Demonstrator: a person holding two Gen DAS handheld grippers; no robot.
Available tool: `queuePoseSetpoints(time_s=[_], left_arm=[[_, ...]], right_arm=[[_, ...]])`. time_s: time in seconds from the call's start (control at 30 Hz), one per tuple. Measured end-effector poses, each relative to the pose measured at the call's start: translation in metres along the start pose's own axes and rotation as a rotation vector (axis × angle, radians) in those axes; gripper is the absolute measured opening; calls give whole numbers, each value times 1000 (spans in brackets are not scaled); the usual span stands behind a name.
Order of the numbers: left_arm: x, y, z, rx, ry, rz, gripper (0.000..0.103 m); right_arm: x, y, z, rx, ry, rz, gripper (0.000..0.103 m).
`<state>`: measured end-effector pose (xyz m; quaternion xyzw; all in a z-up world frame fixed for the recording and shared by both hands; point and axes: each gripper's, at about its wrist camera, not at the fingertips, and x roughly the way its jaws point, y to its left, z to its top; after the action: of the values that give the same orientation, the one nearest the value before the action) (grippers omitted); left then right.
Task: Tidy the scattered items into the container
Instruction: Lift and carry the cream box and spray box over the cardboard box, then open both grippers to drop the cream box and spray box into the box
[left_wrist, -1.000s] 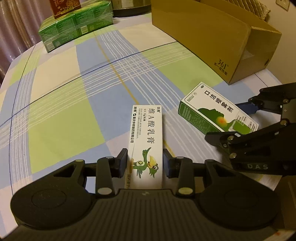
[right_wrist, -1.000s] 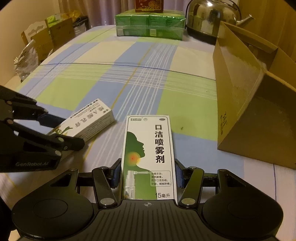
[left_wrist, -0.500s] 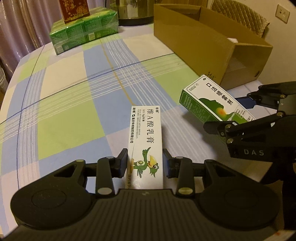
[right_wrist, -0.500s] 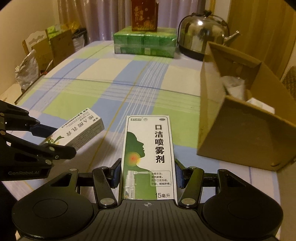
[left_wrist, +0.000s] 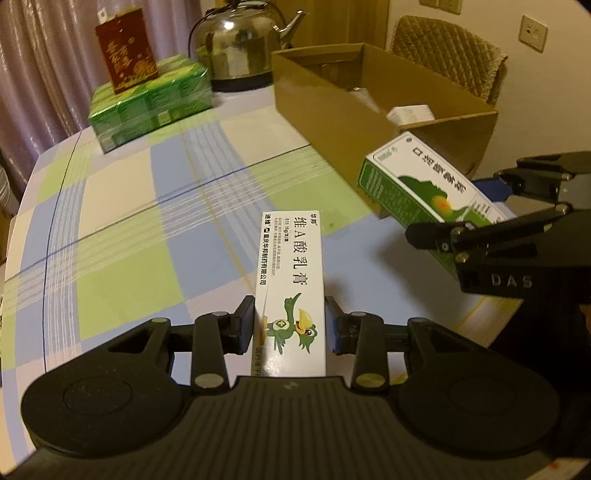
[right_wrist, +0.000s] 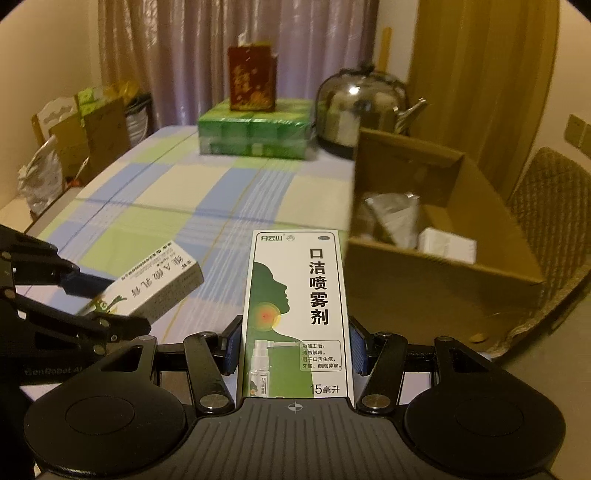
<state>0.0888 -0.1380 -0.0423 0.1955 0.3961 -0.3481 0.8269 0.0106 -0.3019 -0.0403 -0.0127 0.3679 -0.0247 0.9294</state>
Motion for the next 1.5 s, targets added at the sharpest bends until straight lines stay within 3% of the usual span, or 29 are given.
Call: queuePoseSetpoints(time_s=[0.3, 0.5, 0.77, 0.97, 1.27, 1.5], left_arm=[[0, -28, 30, 54, -40, -34, 33], [5, -40, 77, 81, -95, -85, 33], [29, -58, 161, 77, -160, -130, 33], [71, -70, 208, 20, -143, -178, 33], [124, -85, 210, 38, -75, -159, 33], [111, -71, 202, 27, -121, -132, 38]], right_arm=[[-25, -47, 22, 46, -78, -77, 53], [-25, -99, 50, 130, -121, -132, 53], [16, -159, 90, 240, -115, -104, 53], [56, -195, 97, 317, -64, -75, 53], [87, -208, 81, 332, -2, -49, 53], [95, -199, 74, 306, 27, -37, 53]])
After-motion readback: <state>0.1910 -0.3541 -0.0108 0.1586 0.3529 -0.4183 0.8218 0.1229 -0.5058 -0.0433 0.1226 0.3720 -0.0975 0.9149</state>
